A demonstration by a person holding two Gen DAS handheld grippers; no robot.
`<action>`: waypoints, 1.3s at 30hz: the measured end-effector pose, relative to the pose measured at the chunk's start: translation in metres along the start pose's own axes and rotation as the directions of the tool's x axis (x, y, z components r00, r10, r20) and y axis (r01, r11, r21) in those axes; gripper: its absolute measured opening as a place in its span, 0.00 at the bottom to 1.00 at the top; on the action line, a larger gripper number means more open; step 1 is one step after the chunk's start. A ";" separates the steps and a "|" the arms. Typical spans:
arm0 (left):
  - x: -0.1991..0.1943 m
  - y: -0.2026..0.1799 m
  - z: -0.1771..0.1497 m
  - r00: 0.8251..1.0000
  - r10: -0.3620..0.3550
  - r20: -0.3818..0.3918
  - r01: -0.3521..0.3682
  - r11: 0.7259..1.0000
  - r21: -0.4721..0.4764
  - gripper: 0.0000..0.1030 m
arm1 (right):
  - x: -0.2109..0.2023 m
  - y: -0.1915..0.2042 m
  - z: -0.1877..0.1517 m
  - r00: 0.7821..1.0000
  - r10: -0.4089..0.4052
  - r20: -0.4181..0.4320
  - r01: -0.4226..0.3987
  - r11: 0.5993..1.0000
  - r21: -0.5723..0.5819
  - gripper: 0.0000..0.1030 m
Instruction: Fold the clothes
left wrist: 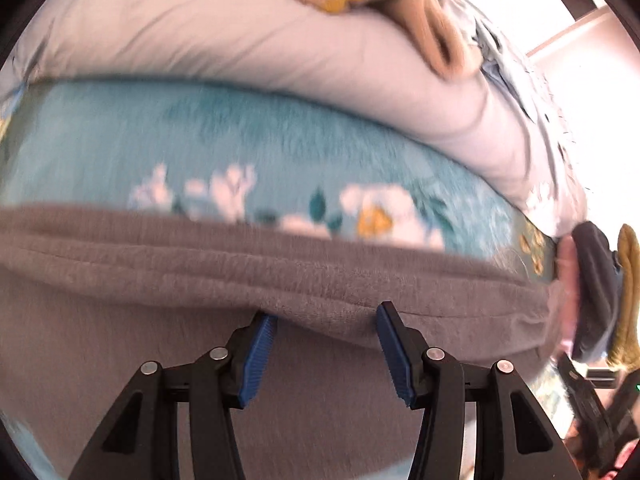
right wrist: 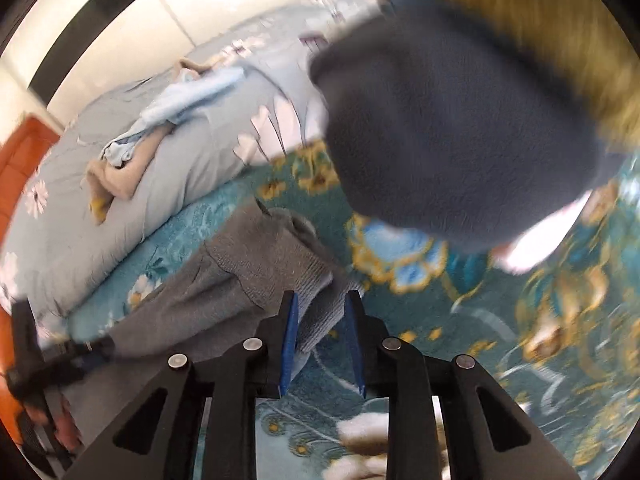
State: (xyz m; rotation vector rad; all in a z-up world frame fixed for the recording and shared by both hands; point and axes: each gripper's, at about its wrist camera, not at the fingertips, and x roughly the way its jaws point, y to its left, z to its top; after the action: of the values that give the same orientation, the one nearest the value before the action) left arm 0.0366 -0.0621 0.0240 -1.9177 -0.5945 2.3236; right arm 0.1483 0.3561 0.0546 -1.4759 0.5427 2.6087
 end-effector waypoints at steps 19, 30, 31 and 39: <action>-0.001 0.007 -0.008 0.998 -0.066 0.001 0.066 0.998 -0.016 0.54 | 0.104 0.077 0.034 0.969 0.094 -0.228 -0.158 0.947 -0.281 0.22; 0.010 -0.003 -0.017 0.997 -0.072 0.012 0.072 0.997 -0.031 0.54 | 0.003 0.032 -0.007 0.981 0.162 -0.108 -0.172 0.982 -0.083 0.46; 0.010 -0.007 -0.020 0.997 -0.073 0.015 0.073 0.997 -0.025 0.54 | 0.003 0.019 -0.013 0.981 0.169 -0.099 -0.170 0.986 0.003 0.51; 0.035 -0.058 -0.049 0.993 -0.093 -0.069 0.098 0.992 0.082 0.54 | 0.027 -0.035 -0.039 0.945 0.325 -0.021 -0.272 0.824 0.497 0.67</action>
State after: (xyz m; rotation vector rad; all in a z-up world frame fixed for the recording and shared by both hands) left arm 0.0648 0.0142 0.0042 -1.8756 -0.5587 2.1836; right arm 0.1742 0.3728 0.0046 -1.4435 1.4338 2.3302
